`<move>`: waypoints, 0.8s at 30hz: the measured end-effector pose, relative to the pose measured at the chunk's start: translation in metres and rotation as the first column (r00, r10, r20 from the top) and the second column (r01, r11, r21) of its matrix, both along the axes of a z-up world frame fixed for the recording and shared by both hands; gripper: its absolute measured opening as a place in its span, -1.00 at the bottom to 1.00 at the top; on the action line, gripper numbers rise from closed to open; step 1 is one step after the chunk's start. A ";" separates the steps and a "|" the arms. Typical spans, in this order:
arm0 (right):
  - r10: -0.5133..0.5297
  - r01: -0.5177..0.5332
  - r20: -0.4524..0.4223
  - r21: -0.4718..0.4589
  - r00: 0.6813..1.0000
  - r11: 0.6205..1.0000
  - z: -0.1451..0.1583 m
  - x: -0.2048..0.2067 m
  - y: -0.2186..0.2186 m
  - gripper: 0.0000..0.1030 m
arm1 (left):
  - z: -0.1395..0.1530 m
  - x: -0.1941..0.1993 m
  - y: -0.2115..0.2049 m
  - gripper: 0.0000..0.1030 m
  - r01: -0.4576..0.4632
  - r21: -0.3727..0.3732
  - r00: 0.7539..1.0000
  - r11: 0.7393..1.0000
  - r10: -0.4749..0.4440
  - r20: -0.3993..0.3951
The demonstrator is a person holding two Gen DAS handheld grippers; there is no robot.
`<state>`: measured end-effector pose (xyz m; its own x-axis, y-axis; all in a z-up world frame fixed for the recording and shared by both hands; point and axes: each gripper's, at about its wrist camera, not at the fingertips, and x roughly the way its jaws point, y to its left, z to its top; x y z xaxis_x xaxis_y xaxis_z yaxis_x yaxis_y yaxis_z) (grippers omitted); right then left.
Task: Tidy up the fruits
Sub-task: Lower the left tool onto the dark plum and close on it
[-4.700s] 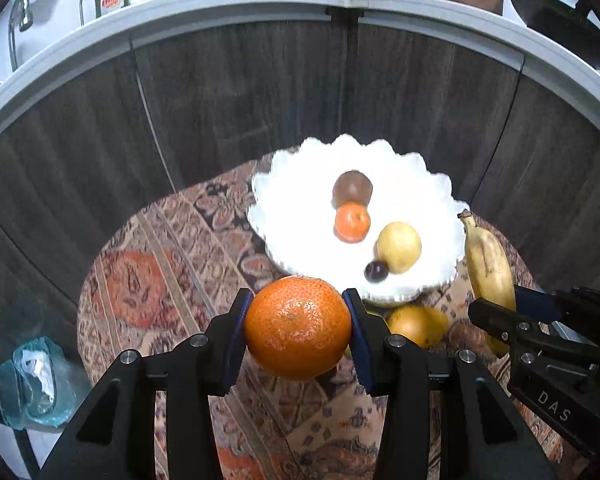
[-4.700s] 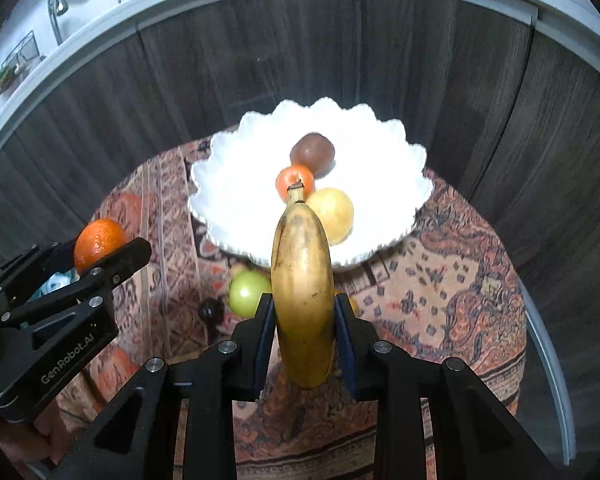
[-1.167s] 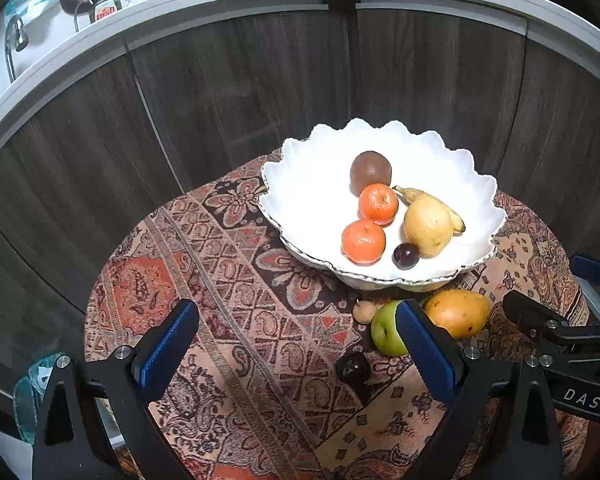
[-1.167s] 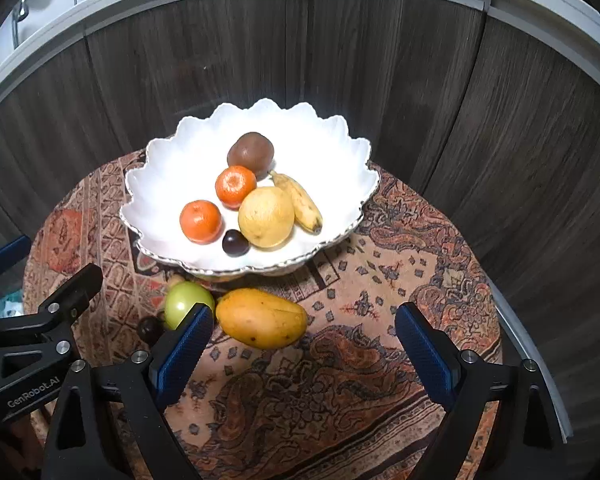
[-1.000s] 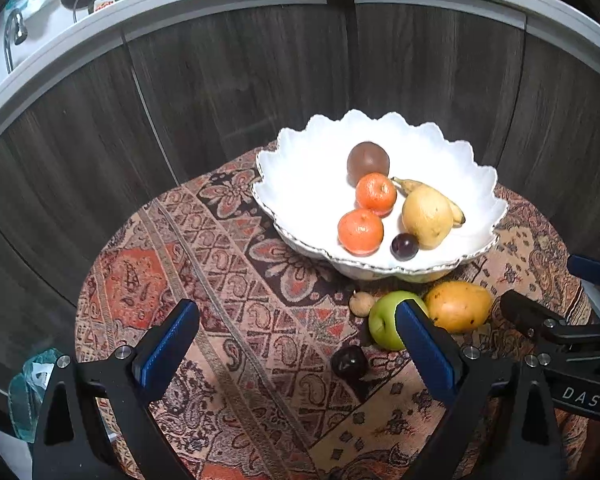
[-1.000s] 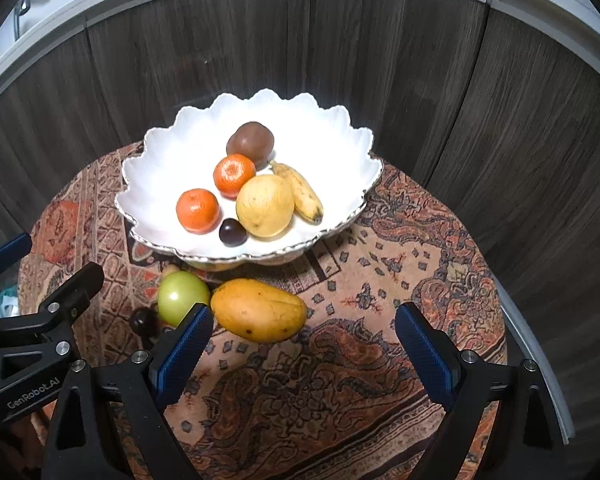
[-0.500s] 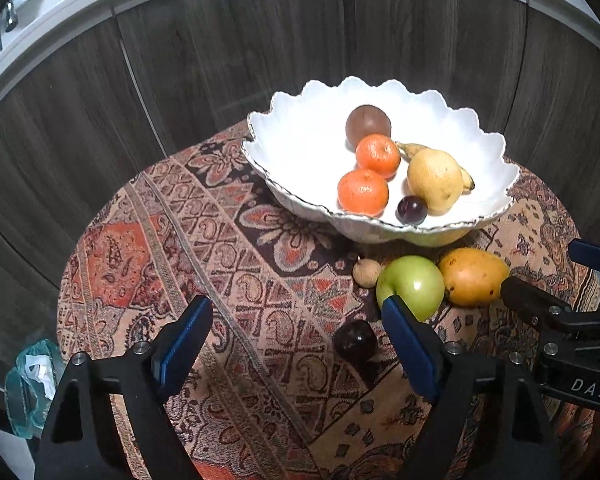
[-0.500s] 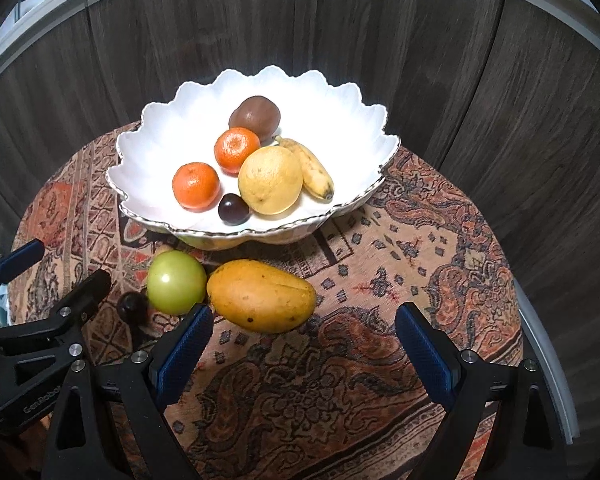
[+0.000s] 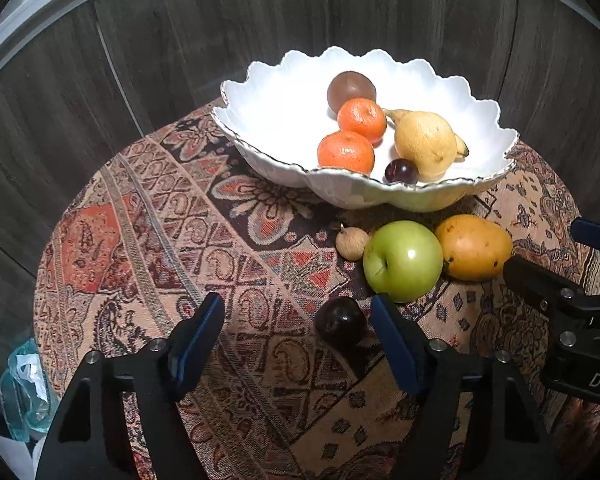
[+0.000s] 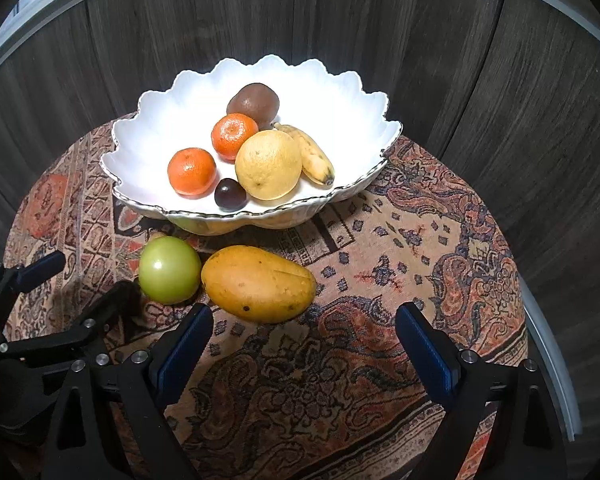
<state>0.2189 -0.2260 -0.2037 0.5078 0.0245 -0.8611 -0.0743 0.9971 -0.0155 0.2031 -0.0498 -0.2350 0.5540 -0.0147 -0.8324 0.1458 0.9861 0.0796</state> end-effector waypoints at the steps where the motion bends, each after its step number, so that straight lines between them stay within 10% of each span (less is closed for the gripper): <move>1: -0.001 0.001 -0.001 0.000 1.000 1.000 -0.001 0.000 0.000 0.81 | -0.002 0.001 0.000 0.34 0.002 -0.001 1.000 1.000 -0.002 -0.005; 14: 0.009 -0.009 -0.013 0.018 1.000 1.000 -0.009 0.003 0.000 0.81 | -0.015 0.005 -0.010 0.09 0.040 -0.041 0.998 0.998 -0.042 -0.044; 24: 0.013 -0.013 -0.009 0.019 1.000 1.000 -0.008 0.003 0.003 0.81 | -0.020 0.005 -0.012 -0.49 0.066 -0.073 0.995 0.995 -0.071 -0.064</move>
